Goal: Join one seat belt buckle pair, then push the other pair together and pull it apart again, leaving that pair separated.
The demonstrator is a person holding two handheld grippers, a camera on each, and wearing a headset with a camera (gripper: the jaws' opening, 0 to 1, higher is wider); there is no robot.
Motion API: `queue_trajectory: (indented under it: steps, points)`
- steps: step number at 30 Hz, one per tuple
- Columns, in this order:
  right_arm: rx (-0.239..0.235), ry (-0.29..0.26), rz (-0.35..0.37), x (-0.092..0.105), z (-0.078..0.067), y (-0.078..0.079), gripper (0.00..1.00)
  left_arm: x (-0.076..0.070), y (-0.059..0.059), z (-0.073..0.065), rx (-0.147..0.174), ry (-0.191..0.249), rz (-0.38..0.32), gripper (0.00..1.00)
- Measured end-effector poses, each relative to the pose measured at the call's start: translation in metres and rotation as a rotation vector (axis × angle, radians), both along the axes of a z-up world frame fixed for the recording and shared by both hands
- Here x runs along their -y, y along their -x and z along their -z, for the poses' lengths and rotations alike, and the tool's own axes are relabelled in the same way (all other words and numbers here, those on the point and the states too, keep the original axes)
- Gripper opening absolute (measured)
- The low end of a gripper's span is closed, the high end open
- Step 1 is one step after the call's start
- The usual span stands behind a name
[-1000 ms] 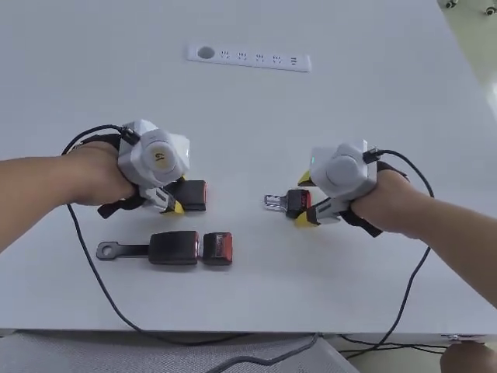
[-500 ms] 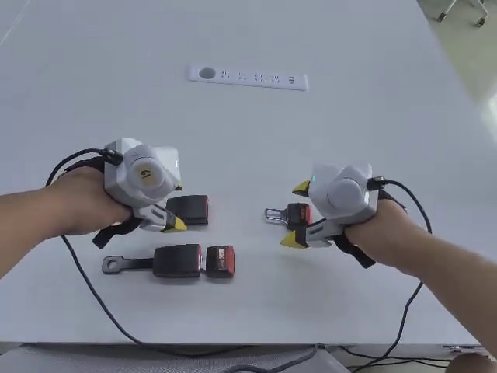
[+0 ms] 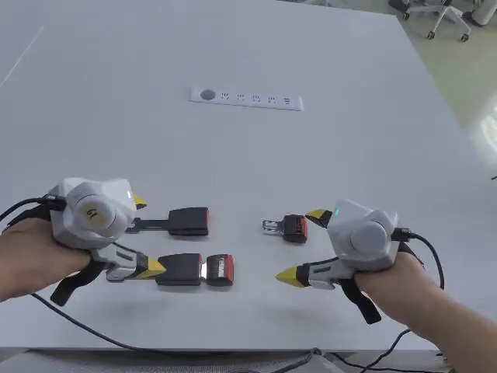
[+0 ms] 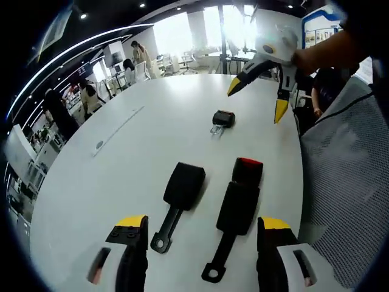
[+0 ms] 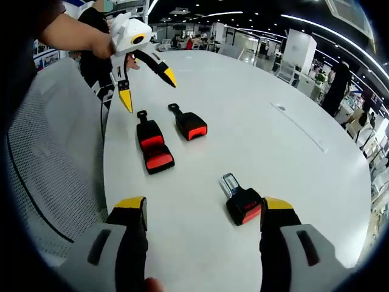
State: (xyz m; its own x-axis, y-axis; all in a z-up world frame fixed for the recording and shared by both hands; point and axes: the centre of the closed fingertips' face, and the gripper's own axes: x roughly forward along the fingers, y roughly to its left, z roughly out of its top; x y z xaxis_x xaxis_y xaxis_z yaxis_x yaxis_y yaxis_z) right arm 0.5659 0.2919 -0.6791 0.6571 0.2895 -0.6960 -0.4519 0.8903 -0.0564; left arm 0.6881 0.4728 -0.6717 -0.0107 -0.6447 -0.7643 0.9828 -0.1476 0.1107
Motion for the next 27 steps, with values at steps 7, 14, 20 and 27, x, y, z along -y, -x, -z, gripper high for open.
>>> queue_trajectory:
  steps: [7, 14, 20, 27]
  points:
    - [0.031, -0.017, 0.051, -0.004, -0.007, 0.014, 0.86, -0.028, 0.003, -0.006, -0.007, 0.037, -0.074, 0.89]
    - [0.058, -0.044, 0.113, 0.0, -0.016, 0.025, 0.94, -0.045, 0.005, -0.009, -0.027, 0.036, -0.13, 0.98]
    - [0.07, -0.041, 0.141, 0.0, -0.016, 0.034, 0.99, -0.053, 0.007, -0.012, -0.051, 0.06, -0.189, 1.0]
    - [0.074, -0.044, 0.142, -0.002, -0.018, 0.037, 0.99, -0.067, 0.003, -0.012, -0.062, 0.078, -0.24, 1.0]
